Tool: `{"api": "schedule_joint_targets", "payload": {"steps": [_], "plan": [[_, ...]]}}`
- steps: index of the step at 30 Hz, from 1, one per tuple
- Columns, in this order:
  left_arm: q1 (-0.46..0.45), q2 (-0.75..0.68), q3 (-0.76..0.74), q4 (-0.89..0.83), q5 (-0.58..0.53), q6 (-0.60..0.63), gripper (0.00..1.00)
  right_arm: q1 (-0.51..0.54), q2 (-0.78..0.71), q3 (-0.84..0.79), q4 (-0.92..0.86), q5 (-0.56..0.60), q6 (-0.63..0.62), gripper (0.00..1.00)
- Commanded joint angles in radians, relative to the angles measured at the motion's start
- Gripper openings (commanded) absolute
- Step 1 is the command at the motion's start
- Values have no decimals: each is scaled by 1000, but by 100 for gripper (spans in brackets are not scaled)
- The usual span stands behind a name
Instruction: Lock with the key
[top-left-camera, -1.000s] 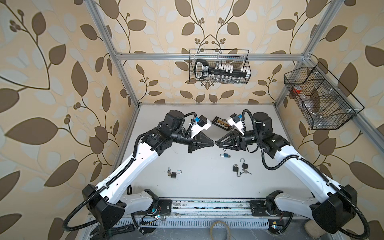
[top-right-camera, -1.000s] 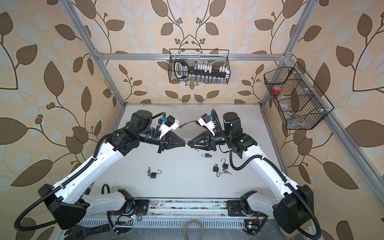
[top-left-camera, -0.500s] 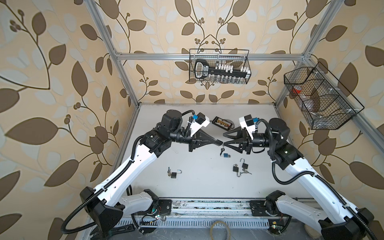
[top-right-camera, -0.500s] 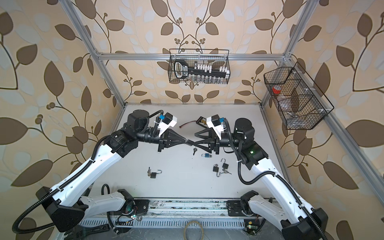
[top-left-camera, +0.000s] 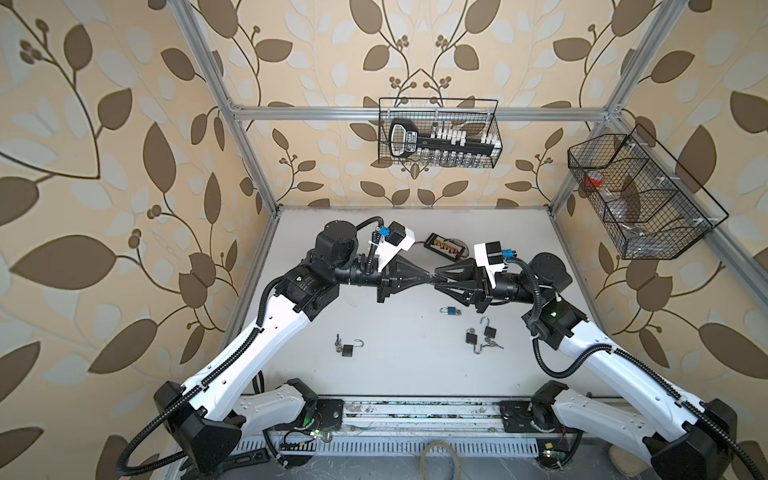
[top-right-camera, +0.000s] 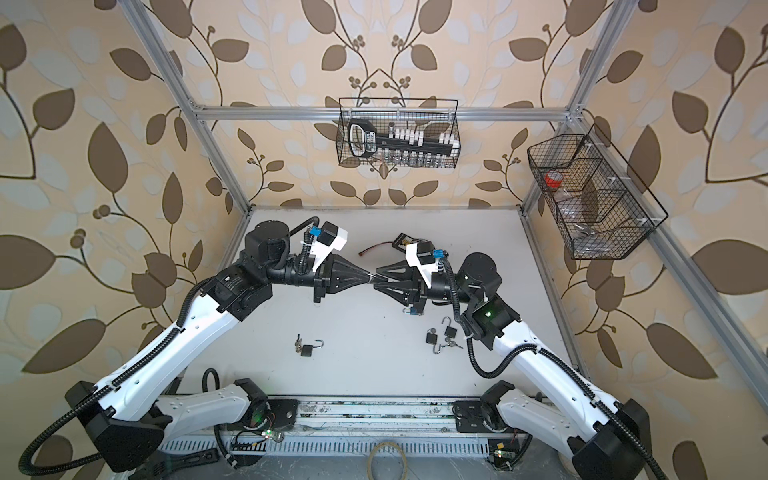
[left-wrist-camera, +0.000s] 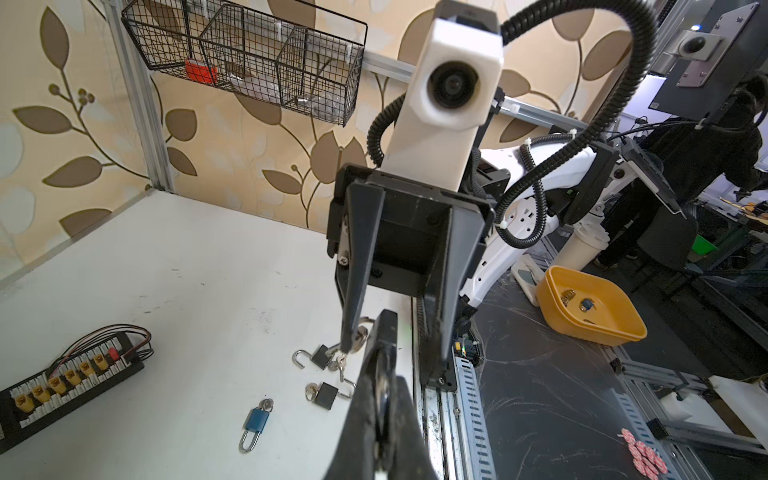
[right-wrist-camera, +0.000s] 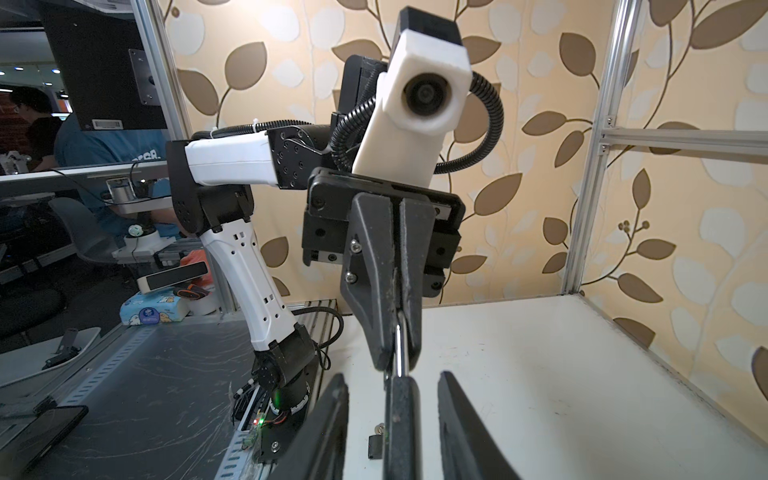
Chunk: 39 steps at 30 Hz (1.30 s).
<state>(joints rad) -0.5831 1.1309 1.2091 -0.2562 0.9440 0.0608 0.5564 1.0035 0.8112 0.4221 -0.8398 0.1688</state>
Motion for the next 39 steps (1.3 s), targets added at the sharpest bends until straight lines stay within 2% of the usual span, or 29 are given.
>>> {"api": "schedule_joint_targets", "payload": {"steps": [1, 13, 22, 31, 35, 39], "plan": [[-2, -40, -3, 70, 41, -16, 0, 6, -19, -43, 91, 48, 30, 34], [4, -43, -6, 77, 52, -19, 0, 5, -19, -76, 147, 25, 88, 27], [5, -43, -5, 77, 52, -19, 0, 8, -5, -79, 155, 10, 105, 18], [4, -42, -4, 76, 52, -19, 0, 12, 12, -75, 155, 2, 110, 17], [4, -43, -4, 75, 52, -18, 0, 12, 12, -78, 156, 2, 111, 25], [6, -42, -4, 74, 52, -16, 0, 11, 7, -80, 155, 8, 110, 23]]}}
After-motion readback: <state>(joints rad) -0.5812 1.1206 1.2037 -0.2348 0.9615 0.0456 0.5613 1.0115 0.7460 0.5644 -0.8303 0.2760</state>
